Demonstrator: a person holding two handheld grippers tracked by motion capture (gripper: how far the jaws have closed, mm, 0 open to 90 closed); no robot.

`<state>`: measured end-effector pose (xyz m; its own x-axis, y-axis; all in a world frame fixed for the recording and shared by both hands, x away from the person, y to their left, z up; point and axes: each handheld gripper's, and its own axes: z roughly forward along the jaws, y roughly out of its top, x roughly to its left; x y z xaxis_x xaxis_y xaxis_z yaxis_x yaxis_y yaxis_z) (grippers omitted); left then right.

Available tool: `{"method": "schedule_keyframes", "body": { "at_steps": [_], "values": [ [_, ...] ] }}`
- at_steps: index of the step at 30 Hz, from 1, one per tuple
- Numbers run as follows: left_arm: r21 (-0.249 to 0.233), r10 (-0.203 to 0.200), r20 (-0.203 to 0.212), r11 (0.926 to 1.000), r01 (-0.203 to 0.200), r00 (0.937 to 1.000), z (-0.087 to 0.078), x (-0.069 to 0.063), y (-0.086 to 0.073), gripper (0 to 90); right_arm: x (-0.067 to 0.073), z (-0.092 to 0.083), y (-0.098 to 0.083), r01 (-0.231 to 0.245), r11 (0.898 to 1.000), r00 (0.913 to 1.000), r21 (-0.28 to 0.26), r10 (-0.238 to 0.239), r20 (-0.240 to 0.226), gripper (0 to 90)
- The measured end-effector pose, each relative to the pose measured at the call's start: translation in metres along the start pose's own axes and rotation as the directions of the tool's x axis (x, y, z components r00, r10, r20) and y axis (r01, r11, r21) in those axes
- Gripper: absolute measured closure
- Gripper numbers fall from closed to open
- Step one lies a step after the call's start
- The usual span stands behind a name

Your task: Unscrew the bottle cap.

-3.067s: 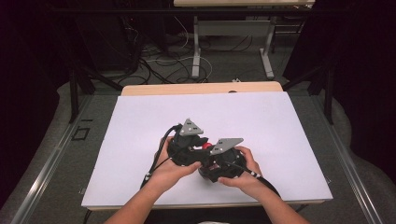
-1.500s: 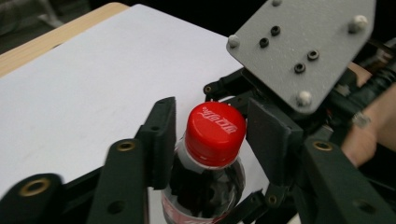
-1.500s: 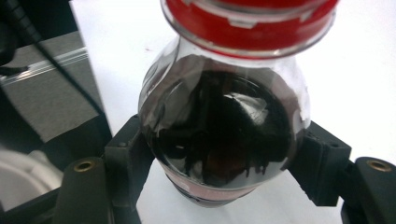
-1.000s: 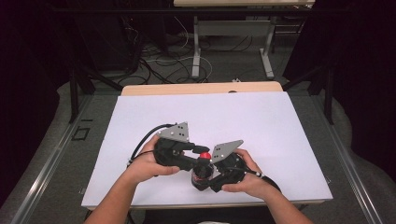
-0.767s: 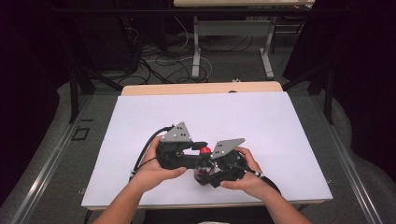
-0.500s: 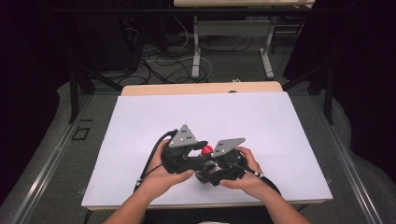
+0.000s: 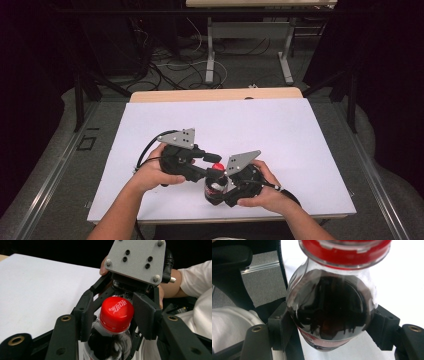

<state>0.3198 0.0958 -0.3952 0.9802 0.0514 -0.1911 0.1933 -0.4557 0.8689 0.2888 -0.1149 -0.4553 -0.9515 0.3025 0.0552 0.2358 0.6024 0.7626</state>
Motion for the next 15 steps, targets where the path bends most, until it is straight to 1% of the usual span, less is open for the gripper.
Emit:
{"method": "schedule_keyframes", "body": {
  "at_steps": [1, 2, 3, 4, 5, 6, 7, 8, 9, 10, 11, 12, 13, 14, 15],
  "values": [
    [-0.002, -0.003, -0.001, 1.0, 0.003, 1.0, 0.001, -0.001, 0.0, 58.7, 0.0, 0.001, 0.0, -0.001, 1.0, 1.0, 0.002, 0.001, 0.0, 29.6],
    [-0.002, 0.002, -0.012, 1.0, -0.002, 0.9999, 0.003, -0.003, -0.001, 60.4, 0.0, 0.001, 0.0, 0.004, 1.0, 1.0, 0.003, -0.004, -0.003, 29.6],
    [-0.002, 0.002, -0.012, 1.0, -0.002, 0.9999, 0.003, -0.003, -0.001, 60.6, 0.0, 0.002, 0.0, 0.004, 1.0, 1.0, 0.004, -0.004, -0.001, 29.6],
    [-0.007, -0.005, -0.064, 1.0, 0.005, 0.998, 0.005, -0.007, -0.001, 60.8, 0.0, 0.002, -0.001, -0.013, 1.0, 0.9999, 0.01, 0.013, 0.006, 29.7],
    [-0.003, -0.004, -0.096, 1.0, 0.004, 0.9954, 0.006, -0.009, -0.001, 61.0, -0.001, 0.002, -0.001, -0.016, 1.0, 0.9998, 0.01, 0.016, 0.014, 29.6],
    [-0.003, -0.004, -0.096, 1.0, 0.004, 0.9954, 0.006, -0.009, -0.001, 61.1, -0.002, 0.002, -0.001, -0.024, 1.0, 0.9995, 0.008, 0.024, 0.019, 29.7],
    [-0.005, -0.013, -0.131, 0.9999, 0.013, 0.9913, 0.007, -0.012, 0.0, 61.1, -0.002, 0.002, -0.001, -0.024, 1.0, 0.9995, 0.008, 0.024, 0.019, 29.7],
    [-0.003, -0.024, -0.207, 0.9997, 0.024, 0.9781, 0.009, -0.017, 0.002, 61.3, -0.002, 0.002, -0.001, -0.047, 0.999, 0.9978, 0.004, 0.047, 0.047, 29.7],
    [-0.007, -0.04, -0.249, 0.9992, 0.039, 0.9677, 0.011, -0.02, 0.003, 61.3, -0.003, 0.002, -0.001, -0.059, 0.998, 0.996, 0.004, 0.059, 0.068, 29.7],
    [-0.011, -0.053, -0.293, 0.9986, 0.052, 0.9547, 0.014, -0.024, 0.004, 61.4, -0.004, 0.002, -0.001, -0.064, 0.998, 0.9948, 0.006, 0.064, 0.08, 29.7],
    [-0.014, -0.062, -0.335, 0.9981, 0.061, 0.9403, 0.016, -0.028, 0.005, 61.4, -0.005, 0.002, -0.001, -0.073, 0.997, 0.993, -0.004, 0.073, 0.093, 29.7],
    [-0.021, -0.077, -0.372, 0.997, 0.075, 0.9251, 0.018, -0.031, 0.006, 61.4, -0.005, 0.002, -0.001, -0.078, 0.997, 0.9907, -0.001, 0.078, 0.112, 29.7],
    [-0.021, -0.077, -0.372, 0.997, 0.075, 0.9251, 0.018, -0.031, 0.006, 61.4, -0.005, 0.002, -0.001, -0.093, 0.996, 0.9875, -0.009, 0.094, 0.127, 29.7],
    [-0.056, -0.129, -0.448, 0.9916, 0.117, 0.8848, 0.023, -0.036, 0.007, 61.4, -0.005, 0.001, -0.001, -0.105, 0.994, 0.9841, -0.005, 0.105, 0.144, 29.7],
    [-0.056, -0.129, -0.448, 0.9916, 0.117, 0.8848, 0.023, -0.036, 0.007, 61.4, -0.006, 0.002, -0.001, -0.111, 0.994, 0.9813, -0.005, 0.11, 0.158, 29.7]
  ]
}}
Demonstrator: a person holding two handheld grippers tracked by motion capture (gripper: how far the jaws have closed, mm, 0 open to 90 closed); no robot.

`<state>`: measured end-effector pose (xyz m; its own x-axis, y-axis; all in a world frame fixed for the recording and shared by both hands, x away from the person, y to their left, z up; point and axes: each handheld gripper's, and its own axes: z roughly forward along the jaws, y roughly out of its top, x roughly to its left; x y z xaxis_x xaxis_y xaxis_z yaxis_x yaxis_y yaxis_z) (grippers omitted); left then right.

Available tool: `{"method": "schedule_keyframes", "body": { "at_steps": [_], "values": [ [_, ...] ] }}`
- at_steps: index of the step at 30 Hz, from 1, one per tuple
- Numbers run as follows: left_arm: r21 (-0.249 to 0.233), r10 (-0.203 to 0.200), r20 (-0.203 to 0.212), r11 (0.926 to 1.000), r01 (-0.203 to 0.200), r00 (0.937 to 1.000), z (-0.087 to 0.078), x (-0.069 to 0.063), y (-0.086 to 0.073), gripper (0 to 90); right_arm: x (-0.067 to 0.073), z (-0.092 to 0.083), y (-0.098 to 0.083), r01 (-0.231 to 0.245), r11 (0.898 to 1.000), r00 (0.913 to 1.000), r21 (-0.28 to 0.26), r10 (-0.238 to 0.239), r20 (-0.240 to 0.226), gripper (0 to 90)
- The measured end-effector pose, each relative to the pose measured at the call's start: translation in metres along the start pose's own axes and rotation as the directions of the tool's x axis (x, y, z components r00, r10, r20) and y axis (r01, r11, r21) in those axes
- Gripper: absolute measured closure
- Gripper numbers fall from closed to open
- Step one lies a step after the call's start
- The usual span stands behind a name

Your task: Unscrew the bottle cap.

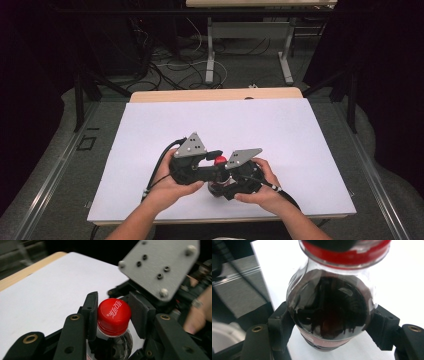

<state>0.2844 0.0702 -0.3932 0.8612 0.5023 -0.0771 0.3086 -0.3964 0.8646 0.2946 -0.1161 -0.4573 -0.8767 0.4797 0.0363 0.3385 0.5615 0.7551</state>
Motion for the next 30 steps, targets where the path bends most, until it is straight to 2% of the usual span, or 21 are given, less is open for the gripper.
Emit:
{"method": "schedule_keyframes", "body": {
  "at_steps": [1, 2, 5, 6, 8, 9, 11, 12, 13, 14, 16, 17, 18, 19, 20, 21, 22, 24, 25, 27, 30],
  "values": [
    [-0.006, -0.028, -0.063, 0.9996, 0.028, 0.9976, 0.002, -0.007, -0.001, 61.3, 0.001, 0.0, 0.0, -0.011, 1.0, 0.9997, 0.002, 0.01, 0.023, 29.7],
    [-0.006, -0.029, -0.09, 0.9996, 0.029, 0.9955, 0.004, -0.01, -0.002, 61.3, 0.001, 0.001, 0.0, -0.015, 1.0, 0.9996, 0.009, 0.015, 0.025, 29.7],
    [-0.002, -0.021, -0.109, 0.9998, 0.021, 0.9938, 0.006, -0.014, -0.002, 60.3, 0.0, 0.002, -0.002, -0.02, 1.0, 0.9996, 0.018, 0.019, 0.02, 29.6],
    [0.01, -0.001, -0.091, 0.9999, 0.002, 0.9959, 0.004, -0.012, 0.0, 56.6, -0.002, 0.002, -0.002, -0.015, 1.0, 0.9998, 0.011, 0.015, 0.01, 29.6],
    [0.004, -0.001, -0.075, 1.0, 0.001, 0.9972, 0.003, -0.01, 0.0, 51.1, -0.003, 0.0, -0.002, -0.019, 1.0, 0.9998, 0.01, 0.019, -0.008, 29.5],
    [-0.005, -0.005, -0.005, 1.0, 0.005, 1.0, -0.004, -0.001, 0.003, 48.8, -0.004, -0.001, -0.002, -0.015, 1.0, 0.9997, 0.014, 0.015, -0.018, 29.5],
    [-0.024, 0.031, 0.055, 0.9993, -0.03, 0.998, -0.012, 0.008, 0.003, 43.4, -0.004, -0.003, -0.001, 0.009, 1.0, 0.9996, 0.002, -0.009, -0.028, 29.5],
    [-0.024, 0.031, 0.055, 0.9993, -0.03, 0.998, -0.012, 0.008, 0.003, 41.5, -0.003, -0.004, 0.0, 0.016, 1.0, 0.9994, -0.001, -0.016, -0.031, 29.5],
    [-0.006, 0.047, 0.112, 0.9989, -0.046, 0.9926, -0.016, 0.015, 0.004, 40.2, -0.003, -0.005, 0.0, 0.031, 1.0, 0.9987, -0.001, -0.031, -0.04, 29.5],
    [-0.011, 0.057, 0.142, 0.9984, -0.056, 0.9882, -0.018, 0.02, 0.004, 40.2, -0.003, -0.005, 0.0, 0.031, 1.0, 0.9987, -0.001, -0.031, -0.04, 29.5],
    [-0.007, 0.1, 0.188, 0.9949, -0.101, 0.9771, -0.022, 0.029, 0.004, 42.1, 0.0, -0.006, 0.001, 0.047, 0.999, 0.9957, -0.011, -0.047, -0.08, 29.5],
    [-0.007, 0.116, 0.251, 0.993, -0.118, 0.961, -0.024, 0.036, 0.003, 42.8, 0.001, -0.006, 0.002, 0.057, 0.998, 0.9937, -0.008, -0.057, -0.096, 29.5],
    [-0.007, 0.119, 0.283, 0.9925, -0.122, 0.9519, -0.023, 0.038, 0.003, 43.8, 0.003, -0.006, 0.002, 0.065, 0.998, 0.992, -0.015, -0.066, -0.107, 29.5],
    [-0.007, 0.119, 0.283, 0.9925, -0.122, 0.9519, -0.023, 0.038, 0.003, 44.4, 0.004, -0.005, 0.002, 0.074, 0.997, 0.9907, -0.019, -0.076, -0.113, 29.5],
    [-0.004, 0.132, 0.337, 0.9904, -0.138, 0.9324, -0.022, 0.04, 0.002, 45.0, 0.006, -0.005, 0.003, 0.089, 0.996, 0.9896, -0.02, -0.09, -0.112, 29.5],
    [-0.004, 0.132, 0.337, 0.9904, -0.138, 0.9324, -0.022, 0.04, 0.002, 46.8, 0.007, -0.005, 0.003, 0.095, 0.995, 0.9874, -0.014, -0.096, -0.126, 29.5],
    [-0.006, 0.135, 0.397, 0.9894, -0.145, 0.9079, -0.02, 0.04, 0.002, 47.5, 0.008, -0.004, 0.003, 0.103, 0.995, 0.9875, -0.019, -0.104, -0.118, 29.5],
    [0.001, 0.149, 0.45, 0.9859, -0.168, 0.8804, -0.017, 0.038, 0.001, 50.6, 0.01, -0.003, 0.003, 0.12, 0.993, 0.9833, -0.014, -0.121, -0.136, 29.5],
    [0.008, 0.146, 0.454, 0.9858, -0.168, 0.8789, -0.015, 0.037, 0.001, 51.9, 0.011, -0.003, 0.003, 0.112, 0.994, 0.9823, -0.009, -0.112, -0.15, 29.5],
    [0.019, 0.159, 0.445, 0.9823, -0.186, 0.8814, -0.013, 0.036, 0.001, 59.0, 0.012, -0.003, 0.003, 0.127, 0.992, 0.9781, -0.009, -0.126, -0.165, 29.5],
    [0.029, 0.158, 0.435, 0.9815, -0.189, 0.8866, -0.009, 0.033, 0.002, 60.1, 0.014, -0.002, 0.003, 0.126, 0.992, 0.9786, -0.01, -0.126, -0.163, 29.5]
  ]
}}
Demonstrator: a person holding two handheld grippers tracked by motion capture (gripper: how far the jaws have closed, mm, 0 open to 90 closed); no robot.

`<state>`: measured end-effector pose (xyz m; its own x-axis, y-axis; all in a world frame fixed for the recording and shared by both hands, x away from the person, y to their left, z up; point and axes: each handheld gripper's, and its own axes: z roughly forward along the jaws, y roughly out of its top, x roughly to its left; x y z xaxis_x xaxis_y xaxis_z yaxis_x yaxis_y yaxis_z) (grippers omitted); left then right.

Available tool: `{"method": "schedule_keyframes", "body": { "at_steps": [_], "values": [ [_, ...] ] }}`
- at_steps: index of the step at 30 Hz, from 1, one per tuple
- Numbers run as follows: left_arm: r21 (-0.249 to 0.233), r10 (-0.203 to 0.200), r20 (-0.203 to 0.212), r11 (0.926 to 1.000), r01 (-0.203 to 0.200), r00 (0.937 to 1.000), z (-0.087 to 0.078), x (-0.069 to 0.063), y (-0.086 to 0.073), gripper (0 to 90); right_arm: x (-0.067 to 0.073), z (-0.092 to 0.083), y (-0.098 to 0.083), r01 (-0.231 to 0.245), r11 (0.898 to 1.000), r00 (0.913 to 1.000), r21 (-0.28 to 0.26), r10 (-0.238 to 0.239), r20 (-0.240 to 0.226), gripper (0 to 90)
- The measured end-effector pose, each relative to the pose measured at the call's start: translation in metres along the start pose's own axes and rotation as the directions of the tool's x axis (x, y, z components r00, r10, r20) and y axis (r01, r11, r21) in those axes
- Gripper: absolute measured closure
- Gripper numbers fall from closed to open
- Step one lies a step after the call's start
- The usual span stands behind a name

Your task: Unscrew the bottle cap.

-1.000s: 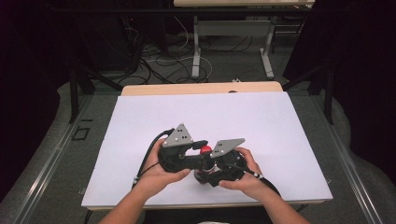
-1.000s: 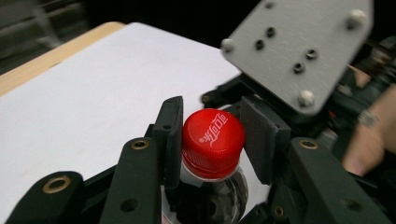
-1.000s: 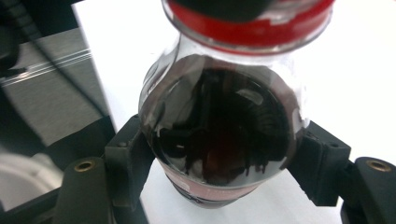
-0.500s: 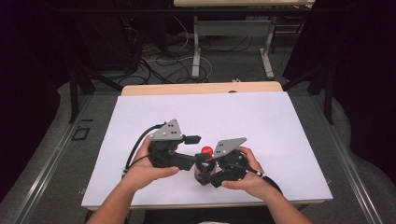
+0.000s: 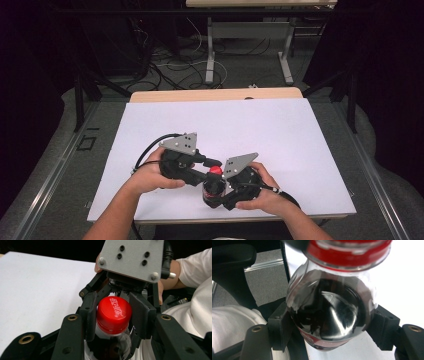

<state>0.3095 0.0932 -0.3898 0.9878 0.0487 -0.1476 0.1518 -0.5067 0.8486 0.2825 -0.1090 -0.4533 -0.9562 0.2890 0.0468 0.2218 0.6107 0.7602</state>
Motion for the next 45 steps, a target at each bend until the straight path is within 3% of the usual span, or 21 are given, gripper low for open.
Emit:
{"method": "schedule_keyframes", "body": {
  "at_steps": [5, 7, 8, 9, 10, 11, 12, 15, 16, 19, 20, 22, 23, 25, 30, 31, 36, 39, 42, 44, 45],
  "values": [
    [-0.022, -0.023, -0.092, 0.9995, 0.021, 0.9955, 0.004, -0.005, 0.001, 60.8, -0.003, -0.002, -0.001, -0.038, 0.999, 0.9986, -0.004, 0.038, 0.036, 29.6],
    [-0.035, -0.056, -0.19, 0.9981, 0.051, 0.9801, 0.009, -0.011, 0.001, 60.9, -0.005, -0.002, -0.001, -0.051, 0.999, 0.997, 0.004, 0.051, 0.058, 29.6],
    [-0.035, -0.056, -0.19, 0.9981, 0.051, 0.9801, 0.009, -0.011, 0.001, 61.0, -0.007, -0.002, -0.002, -0.059, 0.998, 0.9951, -0.002, 0.059, 0.079, 29.6],
    [-0.044, -0.076, -0.226, 0.9968, 0.067, 0.9711, 0.01, -0.013, 0.001, 60.9, -0.007, -0.001, -0.002, -0.071, 0.997, 0.9935, -0.004, 0.071, 0.089, 29.6],
    [-0.059, -0.105, -0.303, 0.994, 0.092, 0.9471, 0.014, -0.019, 0.002, 61.0, -0.008, -0.001, -0.002, -0.085, 0.996, 0.9918, -0.001, 0.085, 0.096, 29.6],
    [-0.066, -0.116, -0.337, 0.9929, 0.099, 0.9345, 0.017, -0.022, 0.002, 61.0, -0.009, -0.001, -0.002, -0.094, 0.995, 0.9885, -0.01, 0.095, 0.118, 29.6],
    [-0.066, -0.116, -0.337, 0.9929, 0.099, 0.9345, 0.017, -0.022, 0.002, 60.9, -0.01, -0.001, -0.003, -0.093, 0.996, 0.9887, -0.004, 0.092, 0.118, 29.6],
    [-0.08, -0.149, -0.407, 0.9886, 0.127, 0.9012, 0.023, -0.028, 0.003, 60.2, -0.01, -0.001, -0.003, -0.103, 0.995, 0.9849, 0.005, 0.101, 0.141, 29.6],
    [-0.057, -0.13, -0.413, 0.9915, 0.117, 0.9015, 0.023, -0.028, 0.004, 56.5, -0.011, -0.001, -0.003, -0.105, 0.994, 0.9852, 0.012, 0.102, 0.137, 29.5],
    [-0.042, -0.105, -0.38, 0.9945, 0.096, 0.9189, 0.021, -0.029, 0.004, 48.8, -0.012, -0.002, -0.004, -0.102, 0.995, 0.9876, 0.005, 0.1, 0.121, 29.4],
    [-0.04, -0.106, -0.333, 0.9944, 0.098, 0.9368, 0.014, -0.027, 0.003, 44.2, -0.013, -0.004, -0.004, -0.096, 0.995, 0.9894, 0.001, 0.095, 0.109, 29.4],
    [-0.038, -0.098, -0.318, 0.9951, 0.091, 0.943, 0.009, -0.025, 0.002, 42.8, -0.013, -0.005, -0.003, -0.081, 0.997, 0.991, 0.002, 0.08, 0.107, 29.4],
    [-0.036, -0.074, -0.247, 0.9971, 0.067, 0.9661, 0.0, -0.021, 0.001, 42.5, -0.012, -0.005, -0.003, -0.087, 0.996, 0.9909, -0.001, 0.087, 0.103, 29.4],
    [-0.037, -0.047, -0.185, 0.9985, 0.041, 0.9817, -0.009, -0.014, -0.001, 42.7, -0.011, -0.005, -0.003, -0.084, 0.996, 0.993, -0.006, 0.084, 0.084, 29.4],
    [-0.033, -0.01, -0.122, 0.9994, 0.006, 0.9925, -0.016, -0.005, -0.001, 45.7, -0.005, -0.003, 0.0, -0.035, 0.999, 0.9983, -0.008, 0.035, 0.047, 29.4],
    [-0.04, -0.001, -0.08, 0.9992, -0.003, 0.9968, -0.014, -0.002, -0.002, 46.9, -0.004, -0.003, 0.0, -0.027, 1.0, 0.9992, -0.001, 0.027, 0.03, 29.4],
    [-0.032, 0.021, -0.014, 0.9993, -0.021, 0.9997, -0.01, -0.001, -0.003, 60.5, -0.001, 0.0, 0.001, -0.01, 1.0, 0.9999, 0.0, 0.01, 0.005, 29.5],
    [-0.039, -0.001, -0.069, 0.9992, -0.002, 0.9976, -0.006, -0.006, -0.002, 60.8, -0.002, 0.0, 0.0, -0.022, 1.0, 0.9997, 0.009, 0.022, 0.014, 29.5],
    [-0.04, -0.063, -0.222, 0.9976, 0.056, 0.9729, 0.0, -0.016, 0.001, 60.9, -0.004, 0.0, -0.001, -0.06, 0.998, 0.9958, 0.001, 0.059, 0.07, 29.5],
    [-0.055, -0.108, -0.33, 0.9939, 0.096, 0.9377, 0.006, -0.026, 0.004, 61.0, -0.007, 0.0, -0.001, -0.089, 0.996, 0.9913, -0.005, 0.089, 0.097, 29.6],
    [-0.055, -0.108, -0.33, 0.9939, 0.096, 0.9377, 0.006, -0.026, 0.004, 60.9, -0.008, 0.0, -0.001, -0.105, 0.994, 0.9896, 0.0, 0.104, 0.099, 29.6]
  ]
}}
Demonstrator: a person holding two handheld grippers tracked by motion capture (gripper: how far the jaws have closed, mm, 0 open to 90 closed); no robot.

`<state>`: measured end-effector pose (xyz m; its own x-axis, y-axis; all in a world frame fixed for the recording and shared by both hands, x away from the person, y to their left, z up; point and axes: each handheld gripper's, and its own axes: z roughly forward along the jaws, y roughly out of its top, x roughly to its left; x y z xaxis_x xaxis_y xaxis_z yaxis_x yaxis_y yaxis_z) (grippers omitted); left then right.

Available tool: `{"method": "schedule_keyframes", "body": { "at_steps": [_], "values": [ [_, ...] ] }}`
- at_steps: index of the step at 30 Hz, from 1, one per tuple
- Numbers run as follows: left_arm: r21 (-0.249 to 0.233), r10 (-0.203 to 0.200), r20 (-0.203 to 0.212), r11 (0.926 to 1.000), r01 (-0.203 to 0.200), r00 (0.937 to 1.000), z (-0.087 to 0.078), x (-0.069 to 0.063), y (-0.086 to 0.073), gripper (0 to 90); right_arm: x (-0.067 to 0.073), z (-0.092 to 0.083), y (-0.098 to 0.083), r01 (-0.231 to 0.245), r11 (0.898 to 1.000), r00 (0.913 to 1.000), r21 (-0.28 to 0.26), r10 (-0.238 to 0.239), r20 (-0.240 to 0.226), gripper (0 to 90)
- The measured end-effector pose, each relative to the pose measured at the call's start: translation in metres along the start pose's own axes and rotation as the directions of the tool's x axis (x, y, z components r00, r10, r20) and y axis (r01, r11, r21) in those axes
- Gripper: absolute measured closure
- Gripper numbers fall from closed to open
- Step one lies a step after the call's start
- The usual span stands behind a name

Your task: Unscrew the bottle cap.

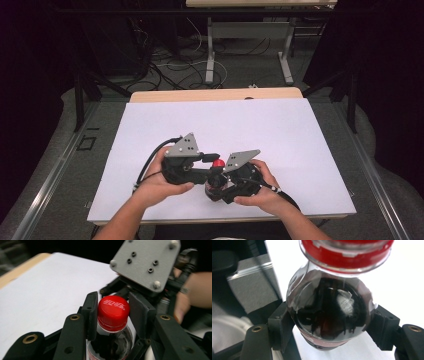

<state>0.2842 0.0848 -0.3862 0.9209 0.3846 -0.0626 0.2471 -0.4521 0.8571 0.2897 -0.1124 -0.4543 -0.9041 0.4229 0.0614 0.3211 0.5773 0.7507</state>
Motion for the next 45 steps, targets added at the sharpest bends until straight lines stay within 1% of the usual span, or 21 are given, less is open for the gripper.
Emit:
{"method": "schedule_keyframes", "body": {
  "at_steps": [1, 2, 6, 9, 10, 13, 14, 16, 17, 19, 21, 23, 24, 25, 28, 29, 31, 36, 39, 42, 45],
  "values": [
    [0.003, -0.014, -0.054, 0.9999, 0.014, 0.9984, 0.001, -0.005, 0.001, 60.9, -0.001, 0.001, 0.0, -0.002, 1.0, 0.9996, -0.006, 0.002, 0.026, 29.6],
    [-0.006, -0.037, -0.145, 0.9993, 0.036, 0.9888, 0.006, -0.016, 0.001, 60.9, -0.001, 0.001, 0.0, -0.003, 1.0, 0.999, -0.003, 0.003, 0.045, 29.6],
    [0.004, -0.024, -0.188, 0.9997, 0.025, 0.9819, 0.009, -0.024, 0.001, 60.6, -0.001, 0.001, -0.001, -0.004, 1.0, 0.9974, 0.011, 0.003, 0.072, 29.5],
    [-0.007, -0.042, -0.137, 0.9991, 0.041, 0.9897, 0.005, -0.016, 0.002, 55.6, -0.002, 0.0, -0.001, -0.011, 1.0, 0.9993, -0.004, 0.011, 0.036, 29.4],
    [-0.007, -0.048, -0.067, 0.9988, 0.048, 0.9966, 0.002, -0.007, 0.003, 53.0, -0.003, -0.001, -0.001, -0.006, 1.0, 0.9999, 0.0, 0.006, 0.014, 29.5],
    [-0.017, -0.031, -0.008, 0.9994, 0.03, 0.9995, -0.003, 0.003, 0.003, 47.1, -0.002, -0.004, 0.0, 0.003, 1.0, 1.0, -0.004, -0.003, 0.005, 29.4],
    [-0.017, -0.016, 0.073, 0.9997, 0.017, 0.9972, -0.007, 0.012, 0.002, 46.2, -0.002, -0.003, 0.0, 0.017, 1.0, 0.9999, -0.014, -0.017, 0.002, 29.5],
    [-0.018, 0.003, 0.106, 0.9998, -0.002, 0.9944, -0.008, 0.016, 0.001, 46.2, -0.001, -0.004, 0.0, 0.027, 0.999, 0.9995, -0.019, -0.027, -0.019, 29.5],
    [-0.024, 0.023, 0.166, 0.9995, -0.019, 0.9859, -0.008, 0.022, 0.0, 47.7, 0.001, -0.004, 0.001, 0.028, 1.0, 0.9991, -0.013, -0.029, -0.031, 29.4],
    [-0.032, 0.021, 0.188, 0.9994, -0.015, 0.9819, -0.007, 0.024, 0.0, 51.6, 0.002, -0.003, 0.001, 0.038, 0.999, 0.9972, -0.012, -0.039, -0.063, 29.4],
    [-0.031, 0.034, 0.243, 0.9992, -0.027, 0.9695, -0.004, 0.025, -0.001, 58.2, 0.005, -0.001, 0.001, 0.054, 0.998, 0.9965, -0.016, -0.055, -0.062, 29.4],
    [-0.022, 0.035, 0.242, 0.9993, -0.031, 0.9697, -0.002, 0.023, -0.001, 60.9, 0.005, 0.0, 0.001, 0.062, 0.998, 0.996, -0.012, -0.063, -0.064, 29.5],
    [-0.018, 0.038, 0.226, 0.9992, -0.035, 0.9734, -0.001, 0.022, 0.0, 61.0, 0.005, 0.0, 0.001, 0.047, 0.999, 0.9967, -0.005, -0.047, -0.066, 29.5],
    [-0.009, 0.023, 0.167, 0.9997, -0.022, 0.9856, 0.001, 0.017, 0.001, 61.2, 0.004, 0.001, 0.0, 0.034, 0.999, 0.998, -0.009, -0.034, -0.054, 29.5],
    [-0.007, -0.001, 0.099, 1.0, 0.002, 0.995, 0.002, 0.011, 0.001, 61.4, 0.002, 0.001, 0.0, 0.018, 1.0, 0.9998, -0.008, -0.018, -0.01, 29.5],
    [-0.011, -0.02, -0.002, 0.9997, 0.02, 0.9998, 0.004, 0.002, 0.002, 61.3, 0.001, 0.001, 0.0, 0.003, 1.0, 1.0, -0.005, -0.003, 0.002, 29.5],
    [-0.014, -0.021, -0.043, 0.9997, 0.021, 0.9988, 0.006, -0.003, 0.002, 61.3, 0.0, 0.002, -0.001, -0.01, 1.0, 0.9994, -0.007, 0.01, 0.034, 29.5],
    [-0.058, -0.102, -0.209, 0.9941, 0.092, 0.9727, 0.014, -0.022, 0.001, 61.0, -0.001, 0.003, -0.002, -0.036, 0.999, 0.9969, -0.012, 0.036, 0.069, 29.5],
    [-0.06, -0.113, -0.224, 0.9929, 0.102, 0.968, 0.015, -0.023, 0.0, 57.3, -0.003, 0.002, -0.002, -0.037, 0.999, 0.9979, 0.003, 0.036, 0.054, 29.5],
    [-0.066, -0.11, -0.188, 0.9929, 0.099, 0.976, 0.009, -0.016, 0.001, 50.7, -0.004, 0.001, -0.002, -0.04, 0.999, 0.9977, -0.009, 0.04, 0.054, 29.5],
    [-0.07, -0.086, -0.088, 0.9944, 0.08, 0.9924, 0.0, -0.004, 0.002, 45.2, -0.006, -0.003, -0.002, -0.029, 0.999, 0.9991, -0.022, 0.029, 0.031, 29.5]
  ]
}}
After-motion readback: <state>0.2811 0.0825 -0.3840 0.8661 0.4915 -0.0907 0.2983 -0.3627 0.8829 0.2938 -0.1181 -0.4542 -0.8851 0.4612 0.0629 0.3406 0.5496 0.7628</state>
